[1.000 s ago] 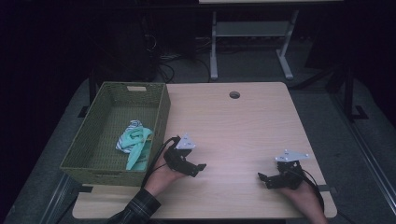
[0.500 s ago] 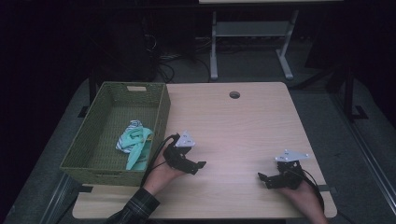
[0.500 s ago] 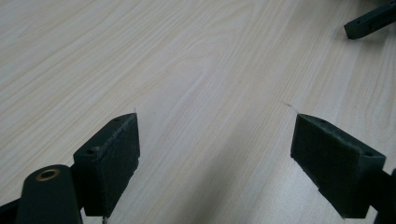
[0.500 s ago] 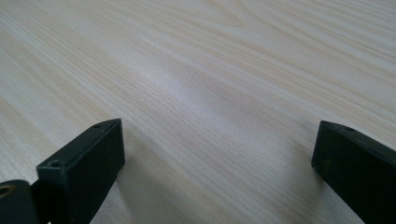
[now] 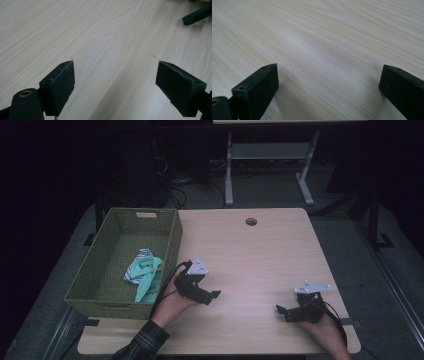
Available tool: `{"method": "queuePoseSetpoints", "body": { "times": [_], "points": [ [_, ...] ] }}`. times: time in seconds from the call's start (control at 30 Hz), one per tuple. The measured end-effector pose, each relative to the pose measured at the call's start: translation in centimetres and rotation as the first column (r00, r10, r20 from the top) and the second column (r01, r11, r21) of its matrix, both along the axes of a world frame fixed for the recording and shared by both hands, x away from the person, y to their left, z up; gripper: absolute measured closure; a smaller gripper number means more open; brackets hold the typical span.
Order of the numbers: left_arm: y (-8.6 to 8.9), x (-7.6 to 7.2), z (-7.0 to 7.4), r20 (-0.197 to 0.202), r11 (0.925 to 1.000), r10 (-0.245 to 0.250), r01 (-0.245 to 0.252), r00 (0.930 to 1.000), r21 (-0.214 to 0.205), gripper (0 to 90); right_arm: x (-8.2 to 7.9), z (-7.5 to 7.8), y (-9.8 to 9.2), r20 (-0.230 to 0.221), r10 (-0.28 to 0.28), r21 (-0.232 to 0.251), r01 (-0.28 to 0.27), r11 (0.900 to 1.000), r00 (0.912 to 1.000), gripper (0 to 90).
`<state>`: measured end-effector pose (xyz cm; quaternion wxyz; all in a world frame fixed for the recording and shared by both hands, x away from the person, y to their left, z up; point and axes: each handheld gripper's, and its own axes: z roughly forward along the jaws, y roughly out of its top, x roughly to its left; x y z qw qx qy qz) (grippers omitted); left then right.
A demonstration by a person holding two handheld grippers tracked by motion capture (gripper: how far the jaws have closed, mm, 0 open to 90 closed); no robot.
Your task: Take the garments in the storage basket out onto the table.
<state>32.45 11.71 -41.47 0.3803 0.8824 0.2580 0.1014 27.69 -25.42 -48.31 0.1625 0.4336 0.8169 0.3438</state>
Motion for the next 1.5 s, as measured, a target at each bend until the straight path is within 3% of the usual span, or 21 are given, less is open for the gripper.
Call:
{"method": "queuePoseSetpoints", "body": {
  "times": [0.83,1.23,1.5],
  "points": [
    [0.0,0.7,1.8,-0.006,0.9999,-0.014,0.014,0.9999,0.002,14.9,0.0,0.0,0.0,0.0,0.0,0.001,0.0,1.0,1.0,1.9],
    [0.4,1.0,3.0,0.015,0.9997,-0.016,0.016,0.9998,-0.018,15.0,0.0,0.0,0.0,0.0,0.0,0.0,0.0,1.0,1.0,1.9],
    [1.3,1.5,4.1,0.029,0.999,0.007,-0.006,0.9995,-0.044,15.0,0.0,0.0,0.0,0.0,0.0,0.0,0.0,1.0,1.0,1.9]
  ]
}}
